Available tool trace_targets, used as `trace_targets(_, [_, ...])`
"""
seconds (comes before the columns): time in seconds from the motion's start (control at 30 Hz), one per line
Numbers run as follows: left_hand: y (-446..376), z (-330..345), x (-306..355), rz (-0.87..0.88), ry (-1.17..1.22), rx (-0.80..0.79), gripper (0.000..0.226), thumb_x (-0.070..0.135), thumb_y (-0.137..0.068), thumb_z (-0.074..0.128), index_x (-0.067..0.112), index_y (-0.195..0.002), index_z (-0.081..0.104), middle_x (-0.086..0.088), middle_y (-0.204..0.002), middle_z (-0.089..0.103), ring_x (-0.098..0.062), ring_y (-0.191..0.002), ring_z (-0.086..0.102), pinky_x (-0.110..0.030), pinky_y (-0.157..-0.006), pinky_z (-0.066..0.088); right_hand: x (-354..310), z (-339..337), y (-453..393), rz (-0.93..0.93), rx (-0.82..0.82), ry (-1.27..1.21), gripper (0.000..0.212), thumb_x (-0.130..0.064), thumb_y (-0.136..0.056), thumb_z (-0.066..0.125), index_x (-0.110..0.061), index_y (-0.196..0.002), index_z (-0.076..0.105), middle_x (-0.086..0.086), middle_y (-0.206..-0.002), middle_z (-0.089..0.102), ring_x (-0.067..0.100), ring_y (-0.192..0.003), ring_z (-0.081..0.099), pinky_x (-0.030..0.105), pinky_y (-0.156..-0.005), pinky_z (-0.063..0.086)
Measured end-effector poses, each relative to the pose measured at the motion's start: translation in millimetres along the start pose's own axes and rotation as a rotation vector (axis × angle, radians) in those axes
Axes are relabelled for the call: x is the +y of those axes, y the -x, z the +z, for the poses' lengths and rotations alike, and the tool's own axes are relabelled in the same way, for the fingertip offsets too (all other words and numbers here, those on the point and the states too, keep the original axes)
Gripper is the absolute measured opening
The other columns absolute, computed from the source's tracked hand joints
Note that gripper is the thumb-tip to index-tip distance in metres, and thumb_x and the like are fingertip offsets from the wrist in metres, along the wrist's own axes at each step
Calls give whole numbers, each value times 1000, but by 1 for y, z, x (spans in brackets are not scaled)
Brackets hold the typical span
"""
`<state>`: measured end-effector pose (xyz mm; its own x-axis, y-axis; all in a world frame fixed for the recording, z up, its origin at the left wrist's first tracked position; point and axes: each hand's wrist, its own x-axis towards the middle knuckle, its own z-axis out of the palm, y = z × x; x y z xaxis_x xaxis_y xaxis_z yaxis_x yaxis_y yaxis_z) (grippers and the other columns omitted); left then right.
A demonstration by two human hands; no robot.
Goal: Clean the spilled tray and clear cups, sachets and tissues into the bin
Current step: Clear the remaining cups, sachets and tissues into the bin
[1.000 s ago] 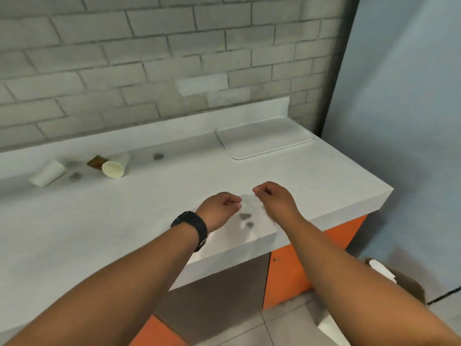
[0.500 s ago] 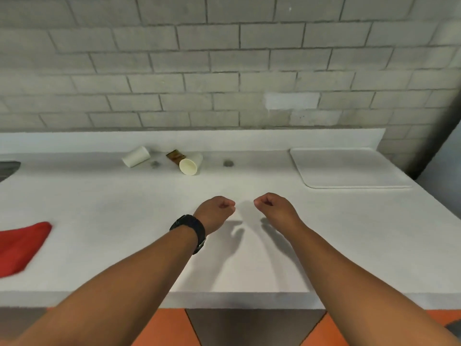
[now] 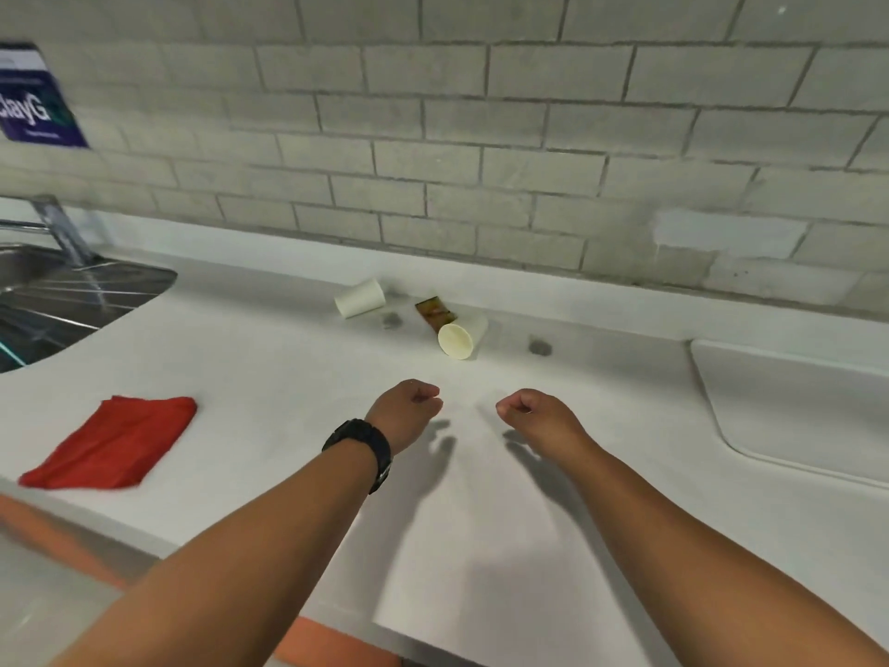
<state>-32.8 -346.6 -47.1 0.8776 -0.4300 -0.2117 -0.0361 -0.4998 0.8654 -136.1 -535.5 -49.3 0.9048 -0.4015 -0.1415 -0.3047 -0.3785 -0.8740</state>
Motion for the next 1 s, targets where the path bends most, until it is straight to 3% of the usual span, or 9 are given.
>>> trace_targets(0.1, [-22,-20,-9,-15,13,39,30,27,-89,59,22,-118,59,-1,-121,60,-21,-112,58,-38,-97,48,-5,15,-21,-7,-3,33,17,-30,-90,62,-14,-93,68,0,-98,69,14,-88,64,29,-80,50])
trace_targets(0.23, [-62,-53,-23,-11,-15,58,34,26,-90,58,19,-123,56,-3,-128,57,-24,-113,57,-39,-97,48,-12,38,-54,27,39,27,13,-28,-90,62,-17,-92,69,-2,-101,69,12,-91,64,24,-75,45])
trace_targets(0.37, [-106,-83,-33,28,-92,79,39,26,-90,59,19,-128,54,-2,-135,50,-18,-117,53,-26,-92,41,-23,59,-86,32,131,72,8,-28,-90,62,-26,-83,66,-6,-100,68,13,-96,64,23,-77,43])
trace_targets(0.43, [-131,-102,-37,33,-140,95,42,27,-90,59,21,-131,51,-3,-139,44,-18,-109,54,-25,-88,40,-28,71,-106,28,217,77,10,-29,-89,61,-29,-80,65,-2,-103,67,13,-91,64,21,-71,42])
trace_targets(0.5, [-157,-119,-39,43,-216,114,46,29,-90,58,22,-135,46,-6,-141,37,-20,-105,54,-27,-91,41,-34,78,-124,38,347,50,9,-32,-89,59,-28,-85,67,3,-107,63,16,-94,63,22,-73,44])
trace_targets(0.63, [-203,-141,-38,96,-334,187,56,30,-88,60,20,-140,40,-12,-144,33,-33,-123,48,-36,-104,37,-45,82,-158,119,529,52,37,-44,-88,59,-20,-116,62,7,-121,54,20,-111,57,32,-92,44])
trace_targets(0.8, [-257,-153,-40,103,-443,219,66,37,-87,60,18,-144,34,-14,-146,35,-35,-129,42,-39,-108,32,-59,80,-194,326,566,47,78,-64,-80,58,-15,-139,41,11,-139,45,30,-126,48,42,-102,41])
trace_targets(0.9, [-287,-155,-46,90,-541,192,73,47,-87,55,18,-148,28,-12,-149,33,-33,-133,37,-40,-109,31,-56,84,-211,438,510,100,92,-74,-76,53,-12,-142,35,13,-141,43,33,-129,46,45,-104,41])
trace_targets(1.0, [-312,-157,-57,89,-646,159,79,58,-86,48,17,-149,22,-12,-149,34,-34,-134,35,-43,-110,31,-50,91,-222,511,452,243,90,-78,-76,48,-11,-135,40,12,-133,50,34,-124,49,43,-100,43])
